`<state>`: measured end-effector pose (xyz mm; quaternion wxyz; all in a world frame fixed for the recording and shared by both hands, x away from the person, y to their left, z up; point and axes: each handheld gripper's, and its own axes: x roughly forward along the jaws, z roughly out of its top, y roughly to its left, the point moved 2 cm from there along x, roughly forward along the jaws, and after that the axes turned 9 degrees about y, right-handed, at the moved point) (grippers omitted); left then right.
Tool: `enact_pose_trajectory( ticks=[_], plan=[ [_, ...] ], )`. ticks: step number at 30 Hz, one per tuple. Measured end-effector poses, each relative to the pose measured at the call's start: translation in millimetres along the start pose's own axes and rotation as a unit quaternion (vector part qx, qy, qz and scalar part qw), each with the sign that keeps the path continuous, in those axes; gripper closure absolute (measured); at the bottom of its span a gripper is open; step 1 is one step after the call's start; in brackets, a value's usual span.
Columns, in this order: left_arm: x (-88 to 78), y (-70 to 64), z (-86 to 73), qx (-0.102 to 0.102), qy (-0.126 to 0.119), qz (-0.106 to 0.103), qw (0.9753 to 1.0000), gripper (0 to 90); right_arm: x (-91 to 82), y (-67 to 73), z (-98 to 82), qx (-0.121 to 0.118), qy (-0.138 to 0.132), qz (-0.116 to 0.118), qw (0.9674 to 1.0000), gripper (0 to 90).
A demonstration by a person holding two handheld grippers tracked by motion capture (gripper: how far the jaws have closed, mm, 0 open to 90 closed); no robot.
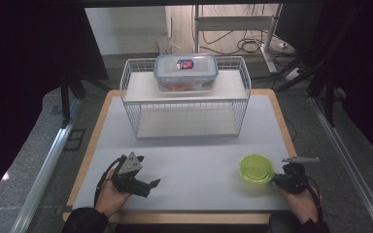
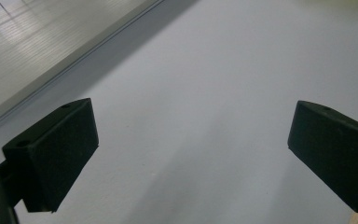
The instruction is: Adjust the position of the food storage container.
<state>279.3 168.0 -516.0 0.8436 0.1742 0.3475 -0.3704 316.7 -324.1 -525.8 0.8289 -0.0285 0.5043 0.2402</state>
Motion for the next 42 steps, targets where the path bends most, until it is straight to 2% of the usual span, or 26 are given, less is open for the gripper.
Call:
enact_pose_trajectory(
  ticks=[6,14,19,26,33,42],
  plan=[
    [0.1,0.1,-0.2,0.000,0.002,0.000,1.0000,1.5,4.7,9.3,6.2,-0.007,0.010,0.010,0.9999,89.9],
    [0.0,-0.8,-0.5,0.002,0.004,-0.001,1.0000,1.7,9.7,24.8,10.2,-0.030,0.034,0.010,0.9989,89.9],
    [0.4,-0.9,-0.5,0.003,0.005,-0.001,1.0000,1.7,10.8,33.9,8.0,-0.037,0.040,0.024,0.9982,89.9],
    [0.2,-1.1,-0.4,0.004,0.005,-0.001,1.0000,1.7,17.9,47.5,15.1,-0.049,0.043,0.043,0.9969,89.9],
    [0.1,-1.1,-0.5,0.004,0.005,-0.001,1.0000,1.8,33.2,67.7,31.3,-0.074,0.048,0.058,0.9944,89.9],
    [0.0,0.1,-1.2,0.002,0.008,-0.002,1.0000,1.8,54.0,87.7,55.1,-0.096,0.054,0.078,0.9908,89.9]
  ],
)
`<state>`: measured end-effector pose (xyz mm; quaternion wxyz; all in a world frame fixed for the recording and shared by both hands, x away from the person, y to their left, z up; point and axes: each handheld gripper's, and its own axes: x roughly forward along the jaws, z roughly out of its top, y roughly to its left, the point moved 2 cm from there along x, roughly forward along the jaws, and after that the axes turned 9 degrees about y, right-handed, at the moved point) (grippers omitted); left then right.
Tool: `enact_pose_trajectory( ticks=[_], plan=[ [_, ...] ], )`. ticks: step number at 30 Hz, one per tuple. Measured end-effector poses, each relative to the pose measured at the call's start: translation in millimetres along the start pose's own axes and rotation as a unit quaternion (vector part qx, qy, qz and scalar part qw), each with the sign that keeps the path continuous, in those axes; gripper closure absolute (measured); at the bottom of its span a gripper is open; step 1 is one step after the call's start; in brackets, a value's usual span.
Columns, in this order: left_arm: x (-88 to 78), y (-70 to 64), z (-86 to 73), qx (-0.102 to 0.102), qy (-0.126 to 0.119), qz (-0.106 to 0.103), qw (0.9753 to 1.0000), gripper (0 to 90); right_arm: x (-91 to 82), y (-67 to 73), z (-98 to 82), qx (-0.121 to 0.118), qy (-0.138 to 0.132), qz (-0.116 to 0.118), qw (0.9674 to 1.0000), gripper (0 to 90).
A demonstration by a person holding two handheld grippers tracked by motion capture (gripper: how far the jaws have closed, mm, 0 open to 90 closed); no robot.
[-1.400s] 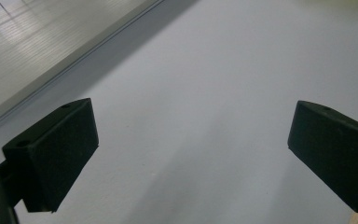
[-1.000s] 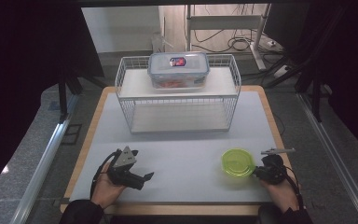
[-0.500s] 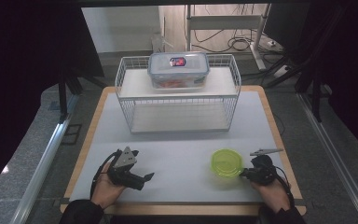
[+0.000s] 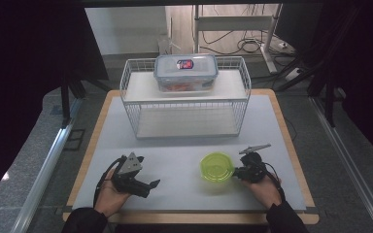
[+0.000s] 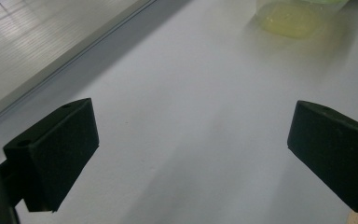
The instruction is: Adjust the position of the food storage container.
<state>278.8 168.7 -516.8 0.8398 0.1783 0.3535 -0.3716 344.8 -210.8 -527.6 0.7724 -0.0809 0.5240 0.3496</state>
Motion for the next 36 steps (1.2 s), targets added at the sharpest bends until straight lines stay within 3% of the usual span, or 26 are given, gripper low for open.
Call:
enact_pose_trajectory(
  ticks=[13,21,30,36],
  plan=[
    [0.1,0.3,-0.4,0.000,0.003,0.000,1.0000,1.8,21.8,25.4,27.6,-0.034,0.012,0.020,0.9992,89.9],
    [-0.4,0.6,-0.7,0.001,0.003,0.000,1.0000,1.8,29.9,33.9,38.7,-0.049,0.011,0.026,0.9984,89.9],
    [0.5,1.3,-1.6,0.000,0.006,0.003,1.0000,1.9,26.0,23.9,34.6,-0.053,0.006,0.005,0.9986,89.8],
    [0.0,3.8,-4.1,0.000,0.013,0.011,0.9998,2.4,14.1,17.6,28.6,-0.069,-0.009,-0.028,0.9972,84.7]
  ],
)
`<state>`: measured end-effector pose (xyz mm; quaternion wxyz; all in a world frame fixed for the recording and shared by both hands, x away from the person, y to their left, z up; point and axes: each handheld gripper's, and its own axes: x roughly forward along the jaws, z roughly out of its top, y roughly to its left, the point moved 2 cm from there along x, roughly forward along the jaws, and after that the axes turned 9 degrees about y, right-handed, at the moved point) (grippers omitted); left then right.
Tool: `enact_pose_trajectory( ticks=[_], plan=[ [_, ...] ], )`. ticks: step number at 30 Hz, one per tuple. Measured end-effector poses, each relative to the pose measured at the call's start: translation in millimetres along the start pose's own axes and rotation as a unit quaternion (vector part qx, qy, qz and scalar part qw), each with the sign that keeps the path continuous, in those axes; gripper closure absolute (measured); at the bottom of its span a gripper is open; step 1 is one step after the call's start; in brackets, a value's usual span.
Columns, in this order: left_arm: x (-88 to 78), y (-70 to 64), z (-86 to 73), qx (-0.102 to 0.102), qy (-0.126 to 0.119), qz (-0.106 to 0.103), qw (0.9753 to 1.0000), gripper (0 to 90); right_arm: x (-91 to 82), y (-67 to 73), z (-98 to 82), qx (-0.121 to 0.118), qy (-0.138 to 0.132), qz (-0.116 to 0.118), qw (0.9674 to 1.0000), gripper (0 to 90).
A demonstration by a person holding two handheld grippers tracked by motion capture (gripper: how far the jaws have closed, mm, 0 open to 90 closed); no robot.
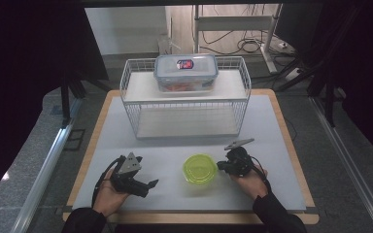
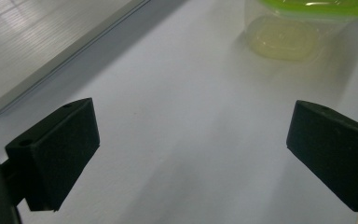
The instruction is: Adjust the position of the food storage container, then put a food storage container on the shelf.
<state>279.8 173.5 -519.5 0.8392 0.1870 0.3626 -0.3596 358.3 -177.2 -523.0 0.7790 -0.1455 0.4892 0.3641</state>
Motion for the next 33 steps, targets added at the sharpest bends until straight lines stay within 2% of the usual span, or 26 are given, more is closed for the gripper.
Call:
enact_pose_trajectory(
  ticks=[7,10,17,21,25,33],
  plan=[
    [3.7,4.3,-5.9,0.005,0.025,0.019,0.9995,2.9,-16.7,-4.6,-7.8,-0.025,-0.024,-0.040,0.9986,70.4],
    [4.0,5.0,-8.5,0.007,0.032,0.025,0.9991,2.9,-21.4,-8.0,-11.8,-0.030,-0.032,-0.050,0.9977,60.1],
    [3.9,7.0,-12.7,0.001,0.037,0.026,0.9990,3.0,-25.7,-15.6,-17.5,-0.034,-0.048,-0.052,0.9969,29.6],
    [5.9,5.7,-12.9,0.008,0.041,0.027,0.9988,2.9,-22.8,-15.1,-15.8,-0.040,-0.058,-0.056,0.9960,15.6],
    [5.2,5.9,-13.1,0.008,0.037,0.027,0.9989,2.9,-21.9,-16.1,-15.6,-0.036,-0.064,-0.048,0.9961,9.5],
    [4.2,5.8,-12.6,0.010,0.024,0.033,0.9991,2.8,-25.5,-17.0,-15.1,-0.026,-0.073,-0.037,0.9963,6.1]
  ],
)
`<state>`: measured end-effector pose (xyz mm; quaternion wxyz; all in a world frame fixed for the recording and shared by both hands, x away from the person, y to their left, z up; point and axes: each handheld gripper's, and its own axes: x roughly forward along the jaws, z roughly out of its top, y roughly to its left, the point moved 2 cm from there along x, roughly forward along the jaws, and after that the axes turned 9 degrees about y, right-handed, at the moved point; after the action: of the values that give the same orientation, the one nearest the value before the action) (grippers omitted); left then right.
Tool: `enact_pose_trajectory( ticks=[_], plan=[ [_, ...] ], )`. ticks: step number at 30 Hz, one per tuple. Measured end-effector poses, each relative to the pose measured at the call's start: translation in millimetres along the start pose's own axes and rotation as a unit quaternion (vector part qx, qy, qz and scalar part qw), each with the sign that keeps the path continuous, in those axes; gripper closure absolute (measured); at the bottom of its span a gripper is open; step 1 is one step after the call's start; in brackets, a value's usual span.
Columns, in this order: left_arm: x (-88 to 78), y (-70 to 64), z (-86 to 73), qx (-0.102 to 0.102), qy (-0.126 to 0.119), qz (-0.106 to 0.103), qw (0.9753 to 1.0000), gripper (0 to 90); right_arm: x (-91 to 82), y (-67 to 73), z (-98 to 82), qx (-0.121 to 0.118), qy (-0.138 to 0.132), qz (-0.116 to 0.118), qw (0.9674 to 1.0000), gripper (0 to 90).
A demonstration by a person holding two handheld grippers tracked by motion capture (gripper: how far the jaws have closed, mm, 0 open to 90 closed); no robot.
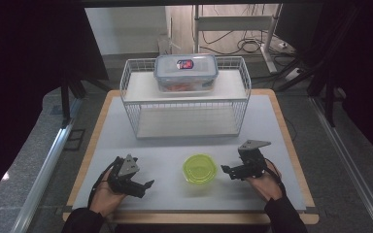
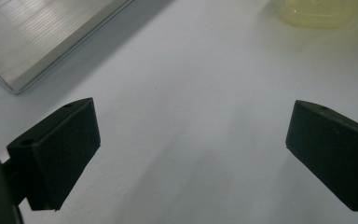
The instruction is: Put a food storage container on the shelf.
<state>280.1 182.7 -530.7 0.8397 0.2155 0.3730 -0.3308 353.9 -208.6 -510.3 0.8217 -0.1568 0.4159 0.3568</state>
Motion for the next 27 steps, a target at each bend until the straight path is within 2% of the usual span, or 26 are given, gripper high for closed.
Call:
enact_pose_trajectory(
  ticks=[4,10,14,16,21,24,27],
  plan=[
    [0.1,-0.3,0.0,0.000,-0.002,0.000,1.0000,2.7,-0.9,0.9,1.1,0.002,0.001,0.008,1.0000,6.1],
    [0.6,-0.5,0.1,0.000,-0.002,0.000,1.0000,2.6,-3.0,4.2,4.7,-0.007,-0.004,0.007,0.9999,5.1],
    [0.7,-0.4,0.0,0.000,-0.002,0.000,1.0000,2.6,-4.8,7.6,8.7,-0.001,-0.005,0.018,0.9998,3.0],
    [0.9,-0.5,0.1,0.000,-0.002,0.000,1.0000,2.6,-5.0,9.2,10.7,0.002,-0.008,0.031,0.9995,1.5],
    [1.1,-0.8,0.2,0.000,-0.001,0.000,1.0000,2.5,-6.1,13.5,15.9,0.014,-0.009,0.042,0.9990,0.0],
    [1.3,-0.9,0.2,0.000,-0.001,0.000,1.0000,2.5,-4.7,17.4,19.1,0.008,-0.006,0.043,0.9990,0.0],
    [1.2,-1.1,0.4,0.000,-0.001,0.000,1.0000,2.5,-2.6,22.4,22.7,0.006,-0.002,0.056,0.9984,0.0]
  ],
)
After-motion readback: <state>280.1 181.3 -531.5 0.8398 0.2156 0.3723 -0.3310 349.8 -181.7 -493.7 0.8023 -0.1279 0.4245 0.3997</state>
